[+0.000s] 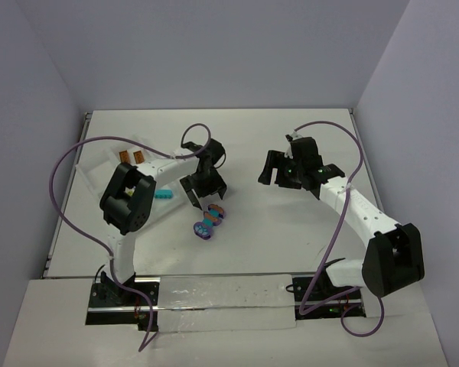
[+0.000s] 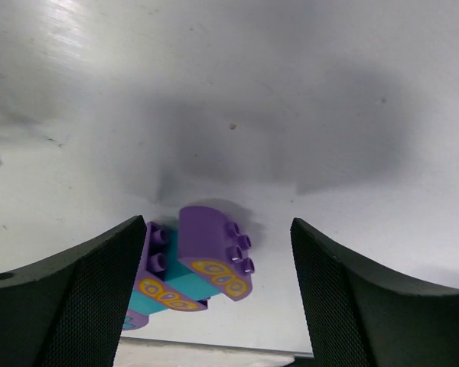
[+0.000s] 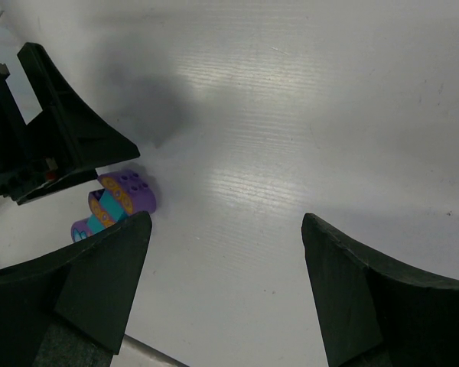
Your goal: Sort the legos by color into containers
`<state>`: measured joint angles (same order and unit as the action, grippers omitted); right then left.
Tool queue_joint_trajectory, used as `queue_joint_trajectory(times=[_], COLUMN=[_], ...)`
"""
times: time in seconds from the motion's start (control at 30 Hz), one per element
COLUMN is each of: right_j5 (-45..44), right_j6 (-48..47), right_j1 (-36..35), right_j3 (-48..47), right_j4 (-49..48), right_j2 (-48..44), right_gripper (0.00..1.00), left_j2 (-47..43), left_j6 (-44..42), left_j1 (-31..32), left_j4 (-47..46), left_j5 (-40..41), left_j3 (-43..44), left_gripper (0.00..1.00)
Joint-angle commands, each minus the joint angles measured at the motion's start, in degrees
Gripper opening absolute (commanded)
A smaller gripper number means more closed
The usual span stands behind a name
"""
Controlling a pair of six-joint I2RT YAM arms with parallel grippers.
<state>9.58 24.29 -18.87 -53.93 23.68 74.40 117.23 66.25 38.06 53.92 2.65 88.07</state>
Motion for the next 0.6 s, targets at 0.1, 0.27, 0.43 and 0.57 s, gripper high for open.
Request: queue_joint_trajectory(times=[0.1,0.27,0.43,0.57], right_j5=[-0.8,-0.4,-0.2,-0.1], right_j6=[-0.5,-0.2,0.1,0.4], right_j1=[-0.3,-0.3,-0.3,-0.3], right_j3=[-0.1,0.0,0.3,0.4], right_j4=[-0.5,-0.7,-0.9,-1.1], right_j2=[-1.8,-1.8,-1.8,-1.8], right_gripper=[0.87,0.87,0.87,0.87], left_j2=[-3.8,-7.1,-8.6,-8.3], left_j6=[-15.4,-27.3,-35.7,-40.2], left_j1=[5.2,7.2,8.1,9.2], left_j4=[1.7,-1.3,-3.4,-5.3], left_j5=[10.3,12.0,10.7,8.4], left_j3=[0.3,-1.3,-3.3,-3.7], left_gripper=[0.93,0.96,0.95,0.93])
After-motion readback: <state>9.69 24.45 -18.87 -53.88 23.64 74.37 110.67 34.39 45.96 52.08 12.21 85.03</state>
